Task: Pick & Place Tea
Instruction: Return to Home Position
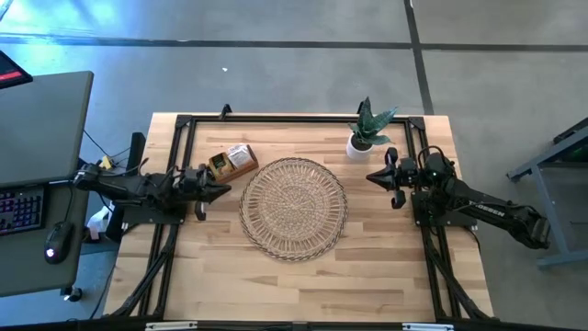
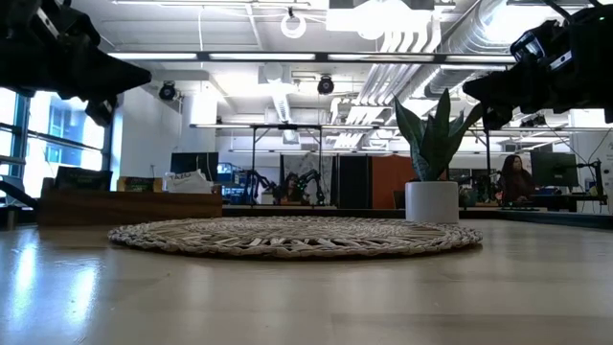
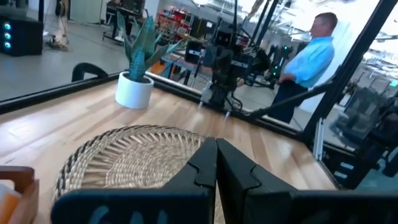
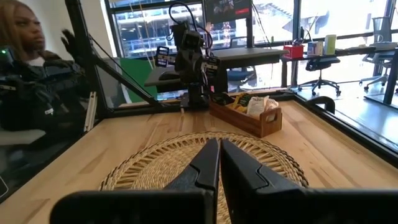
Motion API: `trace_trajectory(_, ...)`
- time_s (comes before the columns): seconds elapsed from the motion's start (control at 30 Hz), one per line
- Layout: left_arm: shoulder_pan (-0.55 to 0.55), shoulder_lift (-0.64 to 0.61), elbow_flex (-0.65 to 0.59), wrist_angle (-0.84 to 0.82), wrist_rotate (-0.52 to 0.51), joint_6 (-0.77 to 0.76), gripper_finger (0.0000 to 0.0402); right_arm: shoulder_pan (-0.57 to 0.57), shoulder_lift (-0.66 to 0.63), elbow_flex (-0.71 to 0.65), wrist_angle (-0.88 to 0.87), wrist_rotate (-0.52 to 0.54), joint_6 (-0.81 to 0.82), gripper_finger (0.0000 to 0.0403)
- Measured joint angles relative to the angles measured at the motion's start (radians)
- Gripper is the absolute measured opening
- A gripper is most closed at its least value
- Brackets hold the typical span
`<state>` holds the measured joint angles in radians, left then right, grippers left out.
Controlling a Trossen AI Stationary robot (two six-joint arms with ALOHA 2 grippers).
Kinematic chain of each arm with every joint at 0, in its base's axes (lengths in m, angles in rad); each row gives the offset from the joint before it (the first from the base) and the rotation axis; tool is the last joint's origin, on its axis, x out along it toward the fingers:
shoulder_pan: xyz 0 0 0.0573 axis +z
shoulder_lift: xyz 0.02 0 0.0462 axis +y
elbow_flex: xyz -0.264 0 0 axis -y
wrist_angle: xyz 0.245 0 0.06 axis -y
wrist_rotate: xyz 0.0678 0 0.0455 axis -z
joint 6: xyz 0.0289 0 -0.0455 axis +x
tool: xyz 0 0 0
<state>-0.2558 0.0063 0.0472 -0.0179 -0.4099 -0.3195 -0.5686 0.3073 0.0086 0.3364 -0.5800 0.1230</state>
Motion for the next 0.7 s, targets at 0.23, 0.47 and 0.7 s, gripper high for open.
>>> trace_trajectory(0.23,0.000,0.000,-0.009,0.023,0.003,0.000,0.0000,0.000,0.000,0.000,-0.001,0.000,0.000,0.0012)
trace_trajectory(0.47,0.000,0.000,-0.010,0.025,0.002,0.000,0.0000,0.000,0.000,0.000,-0.001,0.000,0.000,0.0012)
trace_trajectory(0.7,0.000,0.000,-0.010,0.025,0.002,0.000,0.0000,0.000,0.000,0.000,0.000,0.000,0.000,0.0012)
